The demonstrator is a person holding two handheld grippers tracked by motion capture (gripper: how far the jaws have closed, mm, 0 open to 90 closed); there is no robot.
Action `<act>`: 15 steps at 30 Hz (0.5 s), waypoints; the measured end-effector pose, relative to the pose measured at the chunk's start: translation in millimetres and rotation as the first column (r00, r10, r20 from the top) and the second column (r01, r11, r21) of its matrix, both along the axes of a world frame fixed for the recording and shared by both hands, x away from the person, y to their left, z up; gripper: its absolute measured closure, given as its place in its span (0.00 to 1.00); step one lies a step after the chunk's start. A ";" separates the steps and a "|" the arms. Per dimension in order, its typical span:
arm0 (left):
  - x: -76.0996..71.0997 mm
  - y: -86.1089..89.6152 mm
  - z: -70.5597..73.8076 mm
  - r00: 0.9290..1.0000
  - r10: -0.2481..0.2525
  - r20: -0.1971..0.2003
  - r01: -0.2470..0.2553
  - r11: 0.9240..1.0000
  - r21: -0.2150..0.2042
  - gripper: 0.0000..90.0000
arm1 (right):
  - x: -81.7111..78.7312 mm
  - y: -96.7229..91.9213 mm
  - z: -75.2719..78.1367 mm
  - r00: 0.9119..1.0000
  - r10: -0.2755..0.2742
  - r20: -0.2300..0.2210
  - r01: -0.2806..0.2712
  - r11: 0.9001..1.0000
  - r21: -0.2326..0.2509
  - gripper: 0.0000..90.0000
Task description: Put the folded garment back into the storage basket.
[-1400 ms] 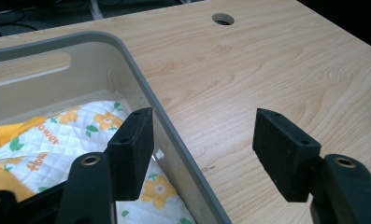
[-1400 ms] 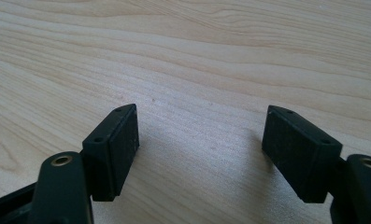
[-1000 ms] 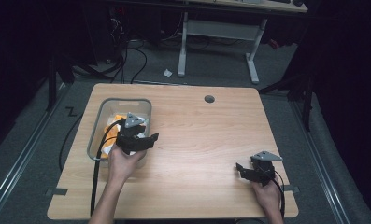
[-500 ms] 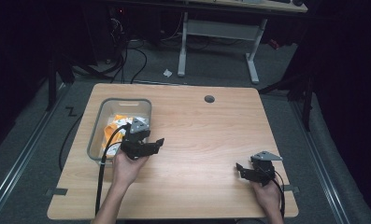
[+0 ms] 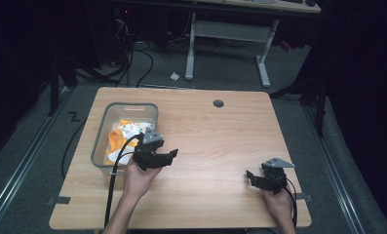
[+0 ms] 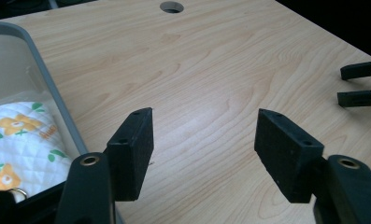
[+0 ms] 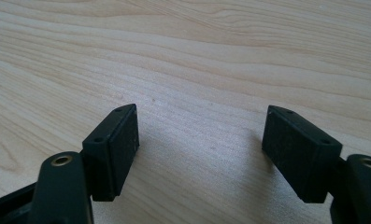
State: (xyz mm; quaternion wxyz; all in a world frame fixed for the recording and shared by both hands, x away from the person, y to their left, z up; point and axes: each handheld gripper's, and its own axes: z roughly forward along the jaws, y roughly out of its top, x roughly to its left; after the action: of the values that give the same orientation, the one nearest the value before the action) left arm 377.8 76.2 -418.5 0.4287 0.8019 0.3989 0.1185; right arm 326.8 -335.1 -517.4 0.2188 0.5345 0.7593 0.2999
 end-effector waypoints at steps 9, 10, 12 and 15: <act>-1.9 -6.6 -2.6 1.000 -0.017 -0.003 0.017 1.000 -0.023 0.42 | 0.0 0.0 0.0 1.000 0.000 0.001 0.000 1.000 -0.001 0.31; -2.1 -7.5 -3.1 1.000 -0.020 -0.005 0.020 0.999 -0.026 0.42 | 0.0 0.0 0.0 1.000 0.000 0.001 0.000 1.000 0.000 0.31; -2.6 -9.1 -3.8 1.000 -0.024 -0.004 0.024 0.999 -0.029 0.42 | 0.0 0.0 0.0 1.000 0.001 0.000 -0.001 1.000 0.000 0.31; -3.2 -12.2 -4.7 0.999 -0.036 -0.007 0.036 0.999 -0.029 0.42 | 0.0 0.0 0.0 1.000 0.001 0.000 -0.001 1.000 0.000 0.31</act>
State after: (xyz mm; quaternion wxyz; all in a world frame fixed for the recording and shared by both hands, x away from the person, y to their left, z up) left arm 374.6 64.0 -423.2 0.4407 0.8032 0.3878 0.1018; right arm 326.8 -335.1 -517.4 0.2190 0.5342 0.7594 0.3000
